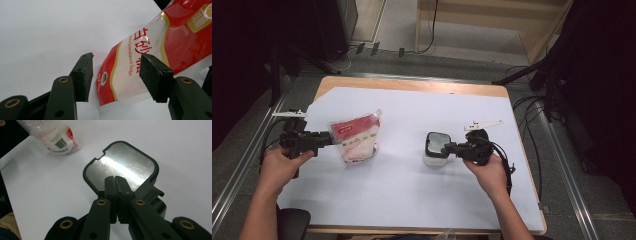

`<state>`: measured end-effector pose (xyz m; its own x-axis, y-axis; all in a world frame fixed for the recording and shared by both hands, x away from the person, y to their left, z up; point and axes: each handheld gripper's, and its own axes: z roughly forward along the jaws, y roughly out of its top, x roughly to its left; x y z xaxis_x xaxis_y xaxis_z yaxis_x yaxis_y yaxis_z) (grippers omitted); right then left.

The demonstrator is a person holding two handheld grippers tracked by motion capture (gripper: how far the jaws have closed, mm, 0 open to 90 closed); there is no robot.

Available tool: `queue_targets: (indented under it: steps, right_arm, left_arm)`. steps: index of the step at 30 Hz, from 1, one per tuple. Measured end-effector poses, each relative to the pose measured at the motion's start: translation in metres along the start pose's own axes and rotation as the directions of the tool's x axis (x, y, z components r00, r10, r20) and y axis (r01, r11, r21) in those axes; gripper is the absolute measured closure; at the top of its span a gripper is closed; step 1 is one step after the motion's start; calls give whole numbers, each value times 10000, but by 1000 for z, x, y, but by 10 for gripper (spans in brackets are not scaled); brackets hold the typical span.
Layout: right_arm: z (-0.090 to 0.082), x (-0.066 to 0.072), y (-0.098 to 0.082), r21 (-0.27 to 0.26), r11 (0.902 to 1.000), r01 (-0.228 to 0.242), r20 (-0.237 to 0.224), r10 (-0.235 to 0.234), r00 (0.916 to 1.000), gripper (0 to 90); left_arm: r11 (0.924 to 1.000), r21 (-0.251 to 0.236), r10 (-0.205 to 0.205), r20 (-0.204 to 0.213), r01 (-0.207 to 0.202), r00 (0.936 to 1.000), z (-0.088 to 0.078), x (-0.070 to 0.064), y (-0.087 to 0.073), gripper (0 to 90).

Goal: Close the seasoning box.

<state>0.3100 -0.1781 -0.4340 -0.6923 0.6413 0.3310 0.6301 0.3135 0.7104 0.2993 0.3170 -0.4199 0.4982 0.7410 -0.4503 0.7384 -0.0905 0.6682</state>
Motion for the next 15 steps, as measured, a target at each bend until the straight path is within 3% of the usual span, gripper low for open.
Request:
queue_targets:
  steps: [7, 12, 15]
  right_arm:
    - [-5, 0, 1, -183, 9998, 118, 12, -117, 9999, 857]
    - [-9, 1, 3, -444, 9982, 408, 125, -403, 9991, 783]
    - [-13, -3, 2, -512, 9985, 195, 148, -187, 9997, 722]
  left_arm:
    - [10000, -37, -21, -28, 20, 10000, 0, 0, 0, 452]
    - [10000, -26, 5, -94, -5, 10000, 0, 0, -1, 448]
    - [10000, 1, 0, -121, 0, 9999, 0, 0, -1, 445]
